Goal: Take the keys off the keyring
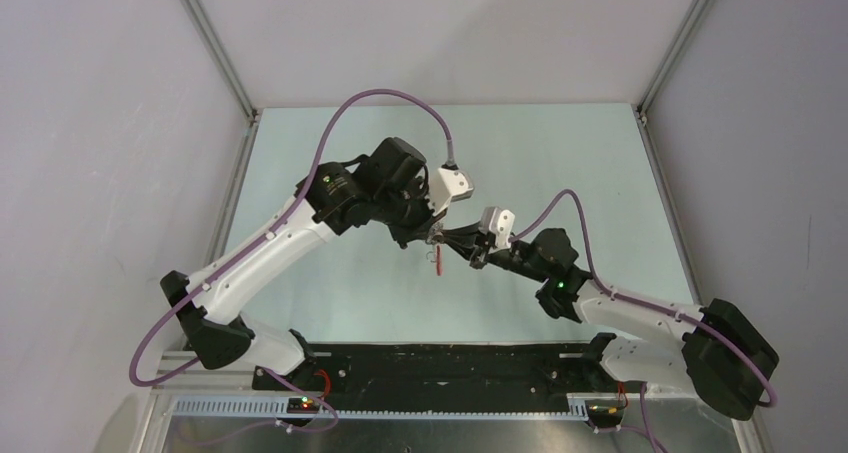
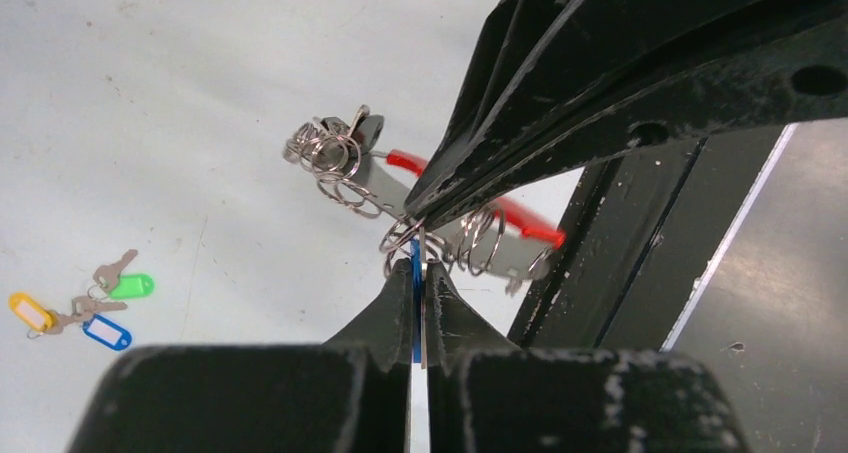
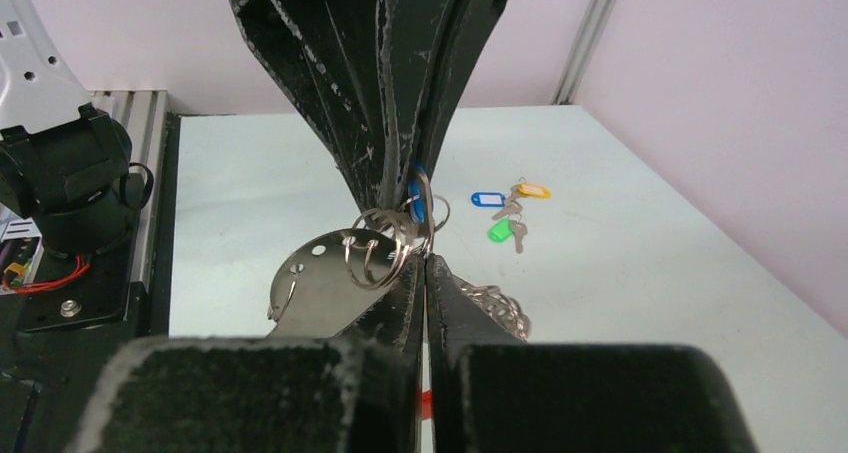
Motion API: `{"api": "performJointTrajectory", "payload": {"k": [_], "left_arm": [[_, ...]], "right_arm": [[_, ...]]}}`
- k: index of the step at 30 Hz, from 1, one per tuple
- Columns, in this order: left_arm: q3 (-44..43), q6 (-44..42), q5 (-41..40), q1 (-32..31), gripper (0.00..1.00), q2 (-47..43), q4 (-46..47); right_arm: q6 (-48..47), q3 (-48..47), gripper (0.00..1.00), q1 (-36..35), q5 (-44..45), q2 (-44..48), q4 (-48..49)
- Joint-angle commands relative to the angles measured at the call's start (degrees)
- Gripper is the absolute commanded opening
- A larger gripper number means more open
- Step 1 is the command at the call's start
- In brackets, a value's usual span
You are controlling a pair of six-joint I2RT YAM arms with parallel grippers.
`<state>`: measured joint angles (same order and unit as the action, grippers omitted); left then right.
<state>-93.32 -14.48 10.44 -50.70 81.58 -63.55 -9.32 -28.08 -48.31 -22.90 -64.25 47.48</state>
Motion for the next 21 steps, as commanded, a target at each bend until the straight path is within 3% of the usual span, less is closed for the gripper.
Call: {"api": "performJointTrajectory", "payload": {"k": [1,21], "left_arm": [[-2.4,3.2,-1.4,1.1,0.0,-1.1,1.4],[-1.3,5.8,2.1,3.3,0.0,-0.4,1.4]], "right_arm": [[0.8,2.6,0.0,1.3,2.0,2.8,10.3],[8.6,8.8,0.0,4.1,1.9,2.8,29.1]]}}
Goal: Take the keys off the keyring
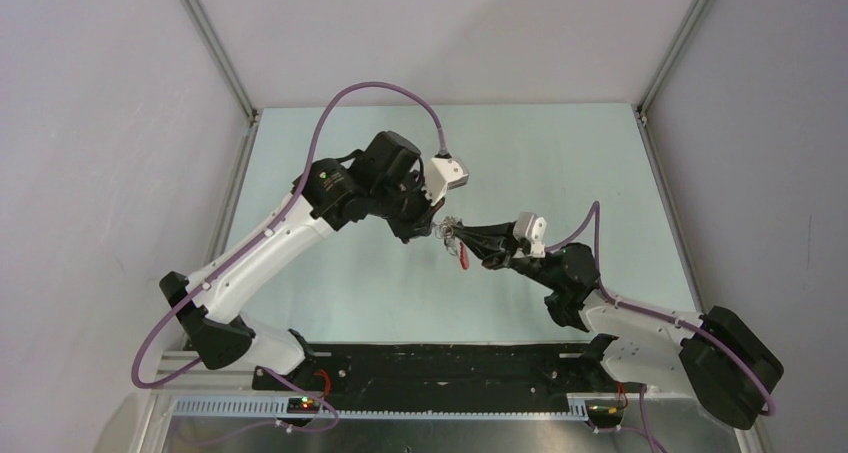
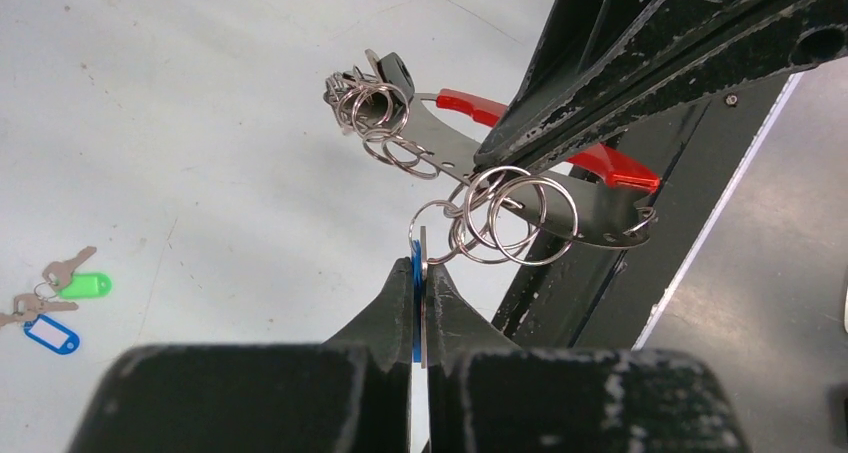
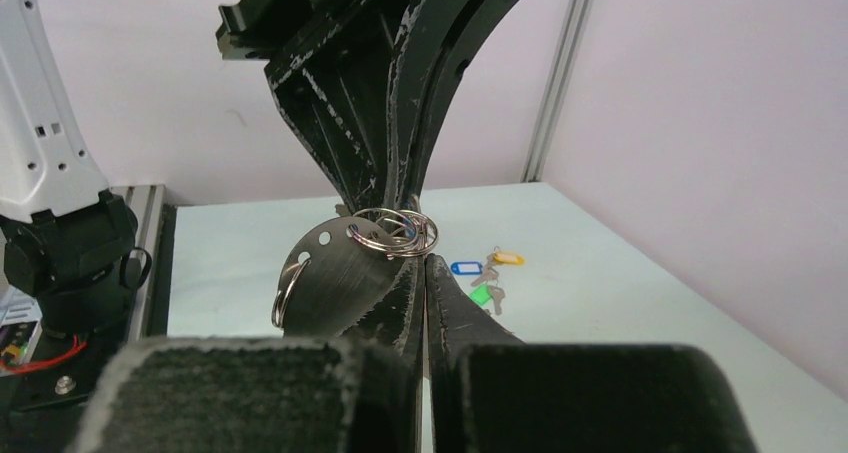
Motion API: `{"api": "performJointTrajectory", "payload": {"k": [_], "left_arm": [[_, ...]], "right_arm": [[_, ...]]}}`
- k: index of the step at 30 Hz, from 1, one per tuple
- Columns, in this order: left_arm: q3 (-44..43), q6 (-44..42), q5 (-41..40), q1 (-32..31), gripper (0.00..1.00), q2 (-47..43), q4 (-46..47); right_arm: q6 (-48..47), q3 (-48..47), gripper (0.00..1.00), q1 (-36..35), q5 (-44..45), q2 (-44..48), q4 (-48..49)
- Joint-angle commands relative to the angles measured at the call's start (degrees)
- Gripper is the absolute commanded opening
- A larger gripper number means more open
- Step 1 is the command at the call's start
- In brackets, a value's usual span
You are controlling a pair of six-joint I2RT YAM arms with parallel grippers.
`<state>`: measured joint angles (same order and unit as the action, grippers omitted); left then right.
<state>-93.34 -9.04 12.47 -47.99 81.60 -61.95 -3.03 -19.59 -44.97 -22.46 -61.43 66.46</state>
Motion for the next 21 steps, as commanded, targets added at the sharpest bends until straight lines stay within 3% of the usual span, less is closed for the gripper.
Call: {"api": "performJointTrajectory", "payload": {"k": [1,7,21], "left_arm": [[-1.2,0.4,0.6,0.6,0.0,-0.2,-0.1],[1.1,0.0,0.6,0.6,0.0,-0.2,0.9],[4.0,-0.8,2.6,0.1,0.0,-2.1,3.6]], "right_arm": [[2.7,0.5,0.0,0.9,1.6,-0.1,10.9],[10.6,0.7,0.0,3.1,0.9,-0.2,15.2],[21.7,-2.5,0.0,4.3,4.4,-3.5,14.6]]}}
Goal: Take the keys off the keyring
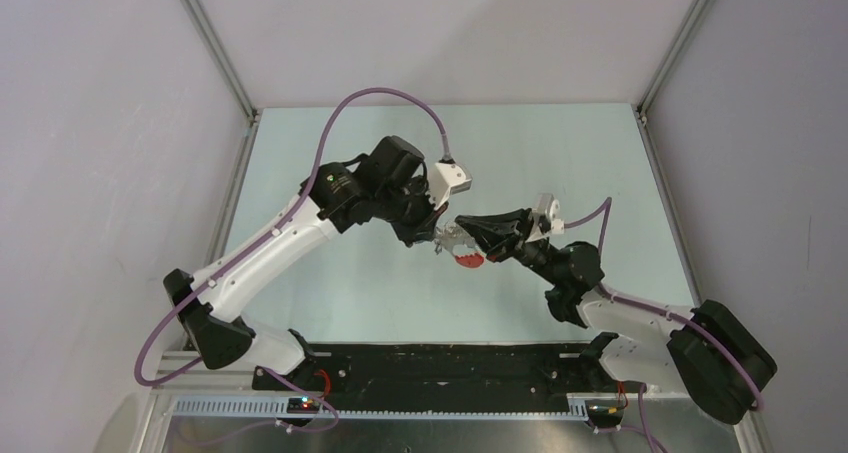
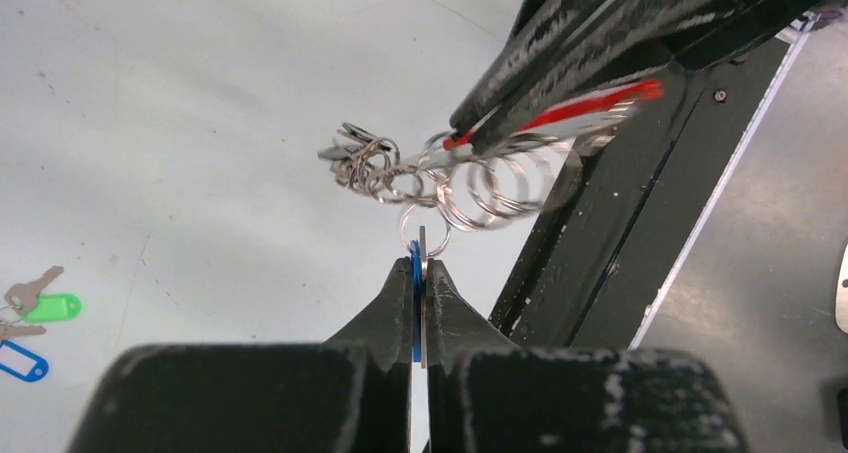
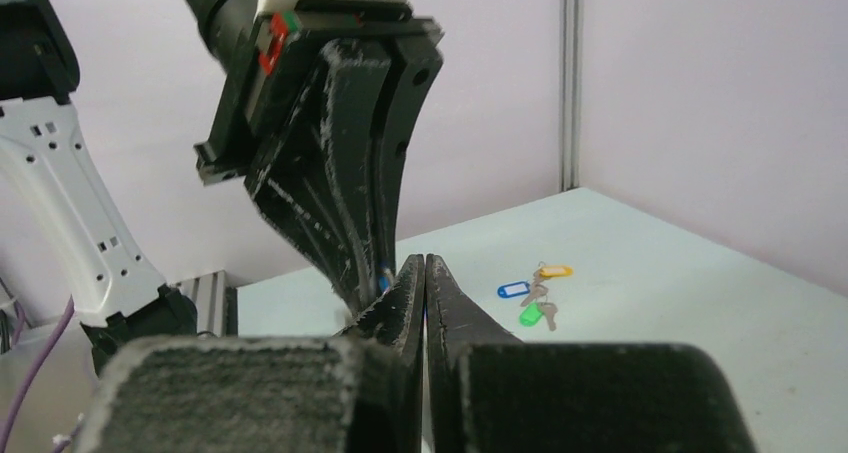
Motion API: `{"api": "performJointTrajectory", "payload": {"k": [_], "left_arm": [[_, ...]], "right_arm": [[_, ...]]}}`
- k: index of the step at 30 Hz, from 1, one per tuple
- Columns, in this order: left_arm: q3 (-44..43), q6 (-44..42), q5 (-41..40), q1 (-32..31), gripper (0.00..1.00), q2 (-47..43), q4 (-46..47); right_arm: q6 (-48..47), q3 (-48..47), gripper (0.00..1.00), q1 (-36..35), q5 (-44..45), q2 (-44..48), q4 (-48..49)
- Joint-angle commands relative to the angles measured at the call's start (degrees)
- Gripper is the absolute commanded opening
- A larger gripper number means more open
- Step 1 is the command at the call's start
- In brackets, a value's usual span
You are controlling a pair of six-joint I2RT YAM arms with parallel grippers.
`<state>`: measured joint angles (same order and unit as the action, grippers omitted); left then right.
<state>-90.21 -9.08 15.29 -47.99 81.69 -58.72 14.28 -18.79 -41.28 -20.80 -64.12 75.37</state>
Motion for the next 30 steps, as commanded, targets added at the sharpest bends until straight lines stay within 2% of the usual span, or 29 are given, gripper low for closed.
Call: {"api": "performJointTrajectory", "payload": {"k": [1,8,12,13,16,20,23,30], "left_arm": [[1.0,-0.8,0.1,0.0,0.0,-2.3,0.5],[1.3,-1.4,-0.9,-1.1,0.0,-3.0,1.4],[1.5,-1.9,-3.7,-1.1,0.0,-3.9,1.4],[1.5,-2.0,-3.8,-1.1,0.0,-4.3,1.3],[1.5,-2.4,-4.0,-1.1,0.0,-4.9,1.4],[1.4,-3.0,-4.1,-1.1,0.0,-5.7,1.3],[1.3,-3.5,-3.6,-1.1,0.0,-6.1,1.4],[1.4,-4.1,-2.3,-1.2,0.0,-6.9,1.4]], "right_arm": [[5.6,-3.6,0.0,0.6,3.1,-1.1,5.7],[9.5,-5.3,0.0,0.7,2.7,-4.2,5.6],[4.8,-5.4,0.0,1.6,-0.6,-3.5,2.4],[3.5,-5.4,0.02,1.9,-1.4,-3.1,0.1],[-2.0,-5.4,0.18,2.0,-4.0,-1.0,-5.0],[-5.6,-6.0,0.29,2.1,-7.1,0.1,-10.0],[-6.5,-7.9,0.32,2.1,-9.1,-0.7,-14.2],[-6.6,-9.2,0.34,1.1,-14.5,-3.2,-12.6]]}}
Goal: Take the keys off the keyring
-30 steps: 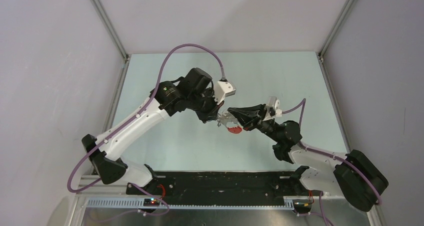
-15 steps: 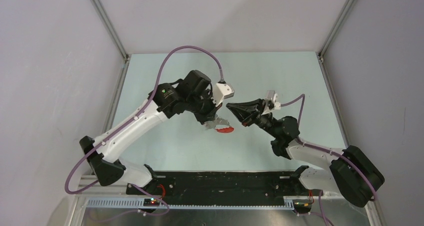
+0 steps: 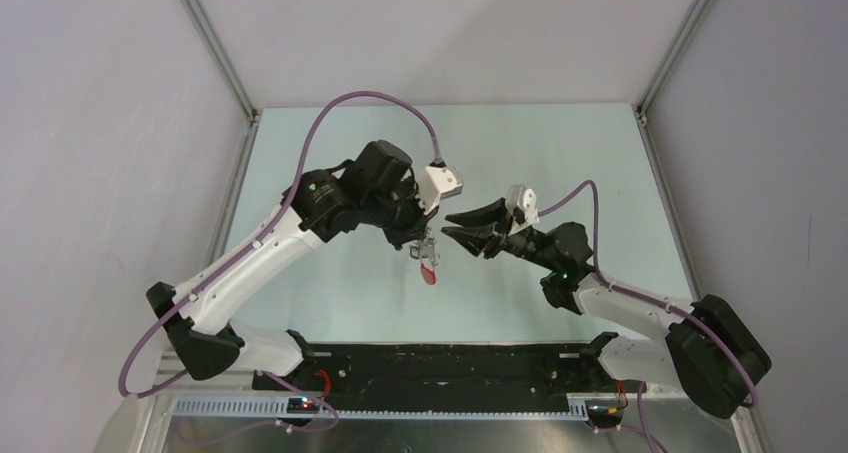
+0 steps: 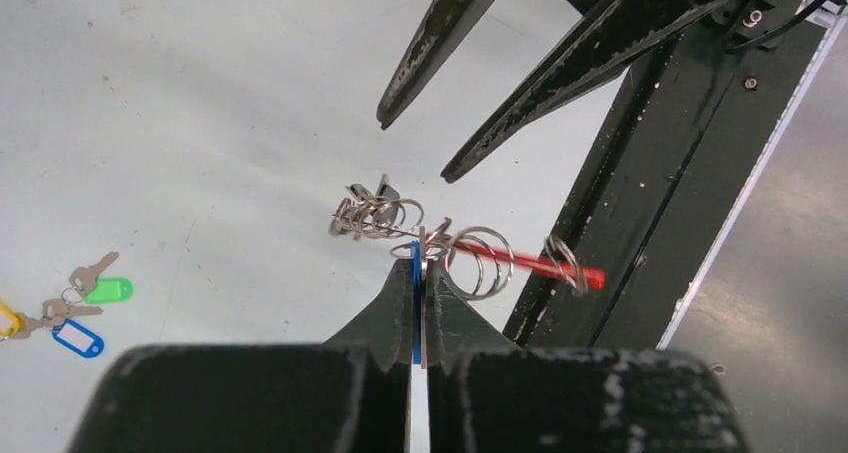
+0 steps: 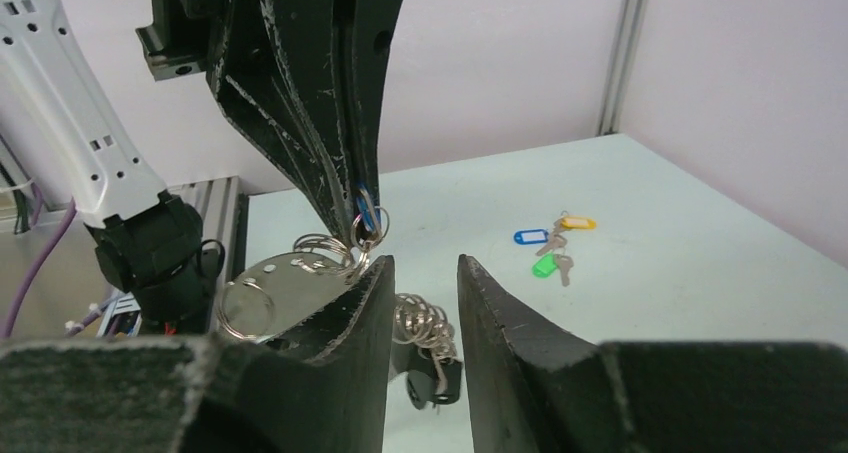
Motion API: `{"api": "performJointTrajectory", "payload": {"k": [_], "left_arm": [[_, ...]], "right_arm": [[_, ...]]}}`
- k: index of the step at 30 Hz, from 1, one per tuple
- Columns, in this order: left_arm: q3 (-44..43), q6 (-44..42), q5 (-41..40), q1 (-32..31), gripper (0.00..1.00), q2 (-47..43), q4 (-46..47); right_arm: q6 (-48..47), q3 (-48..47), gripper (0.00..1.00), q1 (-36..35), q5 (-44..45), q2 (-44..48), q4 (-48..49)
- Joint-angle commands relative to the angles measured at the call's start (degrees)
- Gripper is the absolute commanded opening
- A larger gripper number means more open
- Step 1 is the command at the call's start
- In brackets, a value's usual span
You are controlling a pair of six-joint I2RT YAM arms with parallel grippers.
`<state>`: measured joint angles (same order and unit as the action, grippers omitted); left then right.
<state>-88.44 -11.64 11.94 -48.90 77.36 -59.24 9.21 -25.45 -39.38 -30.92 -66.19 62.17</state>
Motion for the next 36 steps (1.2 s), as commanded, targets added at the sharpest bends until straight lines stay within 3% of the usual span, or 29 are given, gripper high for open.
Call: {"api": "performJointTrajectory", "payload": {"k": [1,29,36], "left_arm": [[-0.5,-1.6,1.0,-0.3,0.0,-2.6,1.9],[-1.8,-4.5,2.7,-2.2,0.0,-3.6,1.9],[-1.9,-5.3,2.6,-2.7,0.0,-3.6,1.9]], "right_arm": [[-1.9,-2.7,0.35,-1.0,-4.8,-1.3,0.6],[-4.5,-5.5,0.3,-4.4,-6.3,-4.1,-2.3],[-5.0,-5.5,0.19,-5.2,-9.0,-4.2,-1.1]]}}
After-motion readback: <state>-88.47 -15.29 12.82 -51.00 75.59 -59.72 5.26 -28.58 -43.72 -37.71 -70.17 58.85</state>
